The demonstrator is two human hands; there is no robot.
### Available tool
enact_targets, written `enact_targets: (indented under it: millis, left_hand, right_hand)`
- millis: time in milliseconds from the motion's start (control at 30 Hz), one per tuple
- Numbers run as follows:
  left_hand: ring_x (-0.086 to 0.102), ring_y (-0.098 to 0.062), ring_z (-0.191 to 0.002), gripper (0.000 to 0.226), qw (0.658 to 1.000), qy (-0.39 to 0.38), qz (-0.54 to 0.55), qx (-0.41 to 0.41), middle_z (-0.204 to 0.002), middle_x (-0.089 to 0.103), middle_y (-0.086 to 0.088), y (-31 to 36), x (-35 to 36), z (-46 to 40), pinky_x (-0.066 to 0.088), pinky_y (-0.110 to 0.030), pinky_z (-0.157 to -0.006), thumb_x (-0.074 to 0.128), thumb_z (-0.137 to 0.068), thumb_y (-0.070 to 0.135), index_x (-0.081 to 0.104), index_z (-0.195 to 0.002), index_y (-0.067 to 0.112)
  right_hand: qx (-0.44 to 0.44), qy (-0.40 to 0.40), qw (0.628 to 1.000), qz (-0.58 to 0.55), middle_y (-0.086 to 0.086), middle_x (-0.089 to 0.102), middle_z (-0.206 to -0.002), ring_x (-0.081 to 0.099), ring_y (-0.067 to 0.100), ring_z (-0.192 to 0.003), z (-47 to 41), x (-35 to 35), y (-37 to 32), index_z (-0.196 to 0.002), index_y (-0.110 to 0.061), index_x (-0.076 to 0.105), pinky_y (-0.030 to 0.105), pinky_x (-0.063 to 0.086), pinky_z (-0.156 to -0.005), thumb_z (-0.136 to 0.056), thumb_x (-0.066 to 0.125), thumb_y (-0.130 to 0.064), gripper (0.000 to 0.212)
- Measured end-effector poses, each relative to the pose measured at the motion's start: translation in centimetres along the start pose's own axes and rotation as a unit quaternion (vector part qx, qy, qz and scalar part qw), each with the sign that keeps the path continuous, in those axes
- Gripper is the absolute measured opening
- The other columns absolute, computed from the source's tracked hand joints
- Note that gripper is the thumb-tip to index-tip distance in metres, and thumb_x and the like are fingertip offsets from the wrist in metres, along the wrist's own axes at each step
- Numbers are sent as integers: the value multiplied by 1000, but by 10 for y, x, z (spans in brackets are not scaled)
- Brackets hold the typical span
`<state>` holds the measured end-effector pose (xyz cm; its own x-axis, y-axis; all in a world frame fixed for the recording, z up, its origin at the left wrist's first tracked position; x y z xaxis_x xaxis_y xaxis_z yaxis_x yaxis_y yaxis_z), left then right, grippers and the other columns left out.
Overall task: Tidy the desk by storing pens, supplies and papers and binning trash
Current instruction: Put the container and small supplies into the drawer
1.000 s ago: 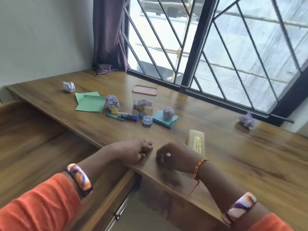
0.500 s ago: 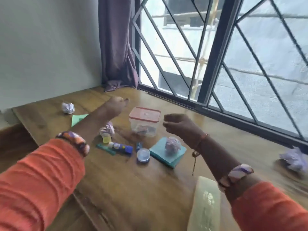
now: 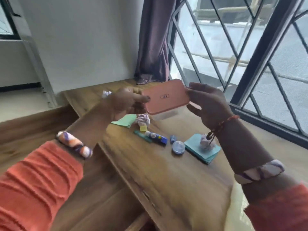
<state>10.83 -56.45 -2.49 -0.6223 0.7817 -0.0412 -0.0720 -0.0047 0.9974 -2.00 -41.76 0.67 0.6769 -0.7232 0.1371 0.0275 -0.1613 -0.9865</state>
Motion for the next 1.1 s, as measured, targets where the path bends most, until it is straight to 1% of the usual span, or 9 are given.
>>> enact_targets:
  millis: [167, 367, 467, 633, 767, 867, 933, 1000, 1100]
  left_hand:
    - [62, -6, -56, 23, 995, -33, -74, -54, -81, 61, -6, -24, -85, 103, 52, -15, -48, 51, -85, -3, 60, -104, 6]
    - [61, -9, -41, 16, 955, -47, -166, -241, -53, 65, -3, -141, -161, 213, 54, -23, -42, 49, -88, -8, 58, -88, 4]
    - [58, -10, -35, 21, 927, -57, -228, -292, -54, 61, -7, -189, -185, 254, 52, -22, -38, 45, -89, -11, 55, -80, 5]
    - [56, -8, -32, 26, 869, -95, -372, -313, -73, 57, -14, -220, -207, 304, 50, -24, -41, 46, -89, -10, 53, -75, 10]
    - [52, 2, -33, 18, 827, -165, -459, -279, -67, 56, -2, -221, -196, 321, 42, -11, -39, 59, -85, -2, 57, -76, 14]
    - [46, 6, -30, 13, 787, -196, -528, -251, -63, 54, 4, -221, -185, 325, 36, -9, -39, 65, -83, 6, 66, -96, 6]
    - [45, 4, -34, 5, 766, -212, -556, -243, -62, 52, 6, -222, -180, 326, 35, -11, -41, 65, -82, 9, 64, -83, 14]
    - [46, -1, -45, 21, 755, -220, -568, -242, -61, 51, 5, -224, -179, 327, 34, -12, -41, 64, -83, 10, 54, -67, 19]
    - [43, -6, -54, 23, 749, -224, -576, -237, -63, 50, 5, -221, -175, 331, 32, -11, -40, 62, -85, 9, 53, -66, 19]
  right_hand:
    - [86, -168, 980, 69, 8, 57, -84, 58, 15, -68, 81, 102, 36, -117, -4, 54, 25, 54, -54, -83, 58, 5, 36]
    - [154, -285, 916, 239, 6, 52, -61, 52, 6, -38, 185, 197, 151, -87, -7, 62, 26, 50, -47, -80, 51, 15, 26]
    - [204, -317, 881, 287, 5, 53, -65, 54, 11, -50, 229, 226, 200, -109, 1, 60, 27, 52, -51, -81, 50, 12, 32]
    - [221, -357, 845, 332, 12, 53, -74, 53, 22, -61, 285, 255, 229, -106, -5, 57, 34, 50, -60, -79, 53, 11, 31]
    - [110, -340, 797, 486, 5, 56, -72, 54, 20, -67, 293, 257, 225, -98, -10, 66, 18, 45, -47, -81, 58, -8, 19]
    - [32, -347, 723, 597, 18, 64, -93, 59, 30, -91, 307, 254, 219, -72, -11, 60, 27, 41, -65, -89, 48, -21, 23]
    - [-2, -329, 701, 633, 20, 64, -110, 58, 34, -104, 314, 251, 216, -90, -5, 62, 32, 43, -77, -92, 43, -25, 27]
    - [-20, -318, 688, 652, 19, 63, -114, 56, 36, -107, 318, 250, 213, -100, -5, 61, 33, 44, -81, -93, 42, -27, 30]
    - [-4, -333, 670, 664, 19, 62, -116, 55, 35, -108, 320, 248, 213, -102, -5, 62, 32, 43, -83, -93, 43, -30, 33]
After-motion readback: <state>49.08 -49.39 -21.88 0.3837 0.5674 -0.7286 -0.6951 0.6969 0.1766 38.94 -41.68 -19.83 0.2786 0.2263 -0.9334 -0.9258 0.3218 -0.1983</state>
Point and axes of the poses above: each hand's wrist, its own z-axis away from the middle knuckle, its own x-axis out of the palm, y = z × x, the point moved 10 cm from there along -z, towards the middle knuckle
